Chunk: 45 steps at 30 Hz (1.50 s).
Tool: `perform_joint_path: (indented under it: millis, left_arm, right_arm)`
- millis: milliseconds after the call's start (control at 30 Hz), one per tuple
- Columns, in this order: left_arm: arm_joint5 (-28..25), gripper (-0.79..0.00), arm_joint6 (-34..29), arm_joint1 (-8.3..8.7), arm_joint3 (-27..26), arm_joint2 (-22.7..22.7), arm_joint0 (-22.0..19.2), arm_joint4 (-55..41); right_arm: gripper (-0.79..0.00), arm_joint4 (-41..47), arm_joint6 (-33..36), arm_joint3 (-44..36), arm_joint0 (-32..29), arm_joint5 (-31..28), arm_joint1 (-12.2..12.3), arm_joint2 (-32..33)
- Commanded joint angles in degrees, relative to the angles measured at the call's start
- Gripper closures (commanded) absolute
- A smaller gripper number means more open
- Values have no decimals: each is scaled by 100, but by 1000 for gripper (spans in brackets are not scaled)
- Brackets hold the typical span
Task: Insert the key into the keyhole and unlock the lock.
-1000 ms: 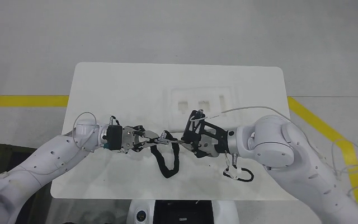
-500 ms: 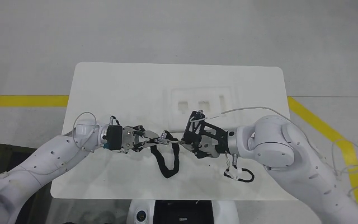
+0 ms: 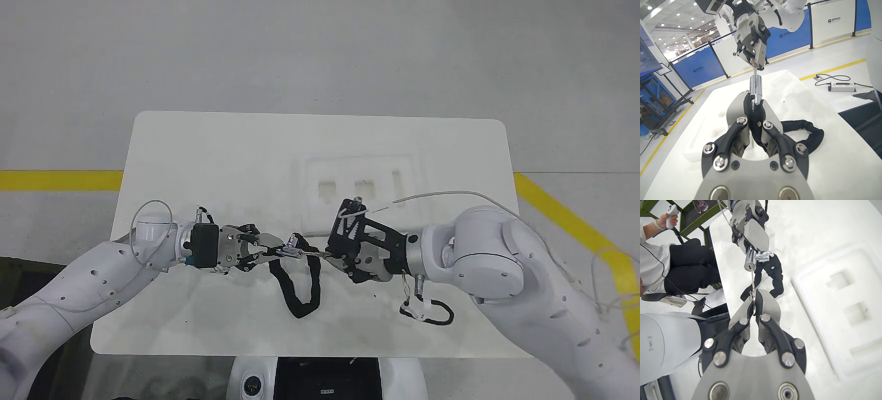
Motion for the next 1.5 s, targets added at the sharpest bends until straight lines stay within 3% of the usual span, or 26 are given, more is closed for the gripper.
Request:
perform_joint_path:
  millis: [0,1467]
  left_arm:
    - [0,0,0,0,0,0,0,0]
    - [0,0,0,0,0,0,0,0]
  right_arm:
    - [0,-1,4,3,24,2,-6,-18]
    - [0,11,289,119,232,133,-56,-239]
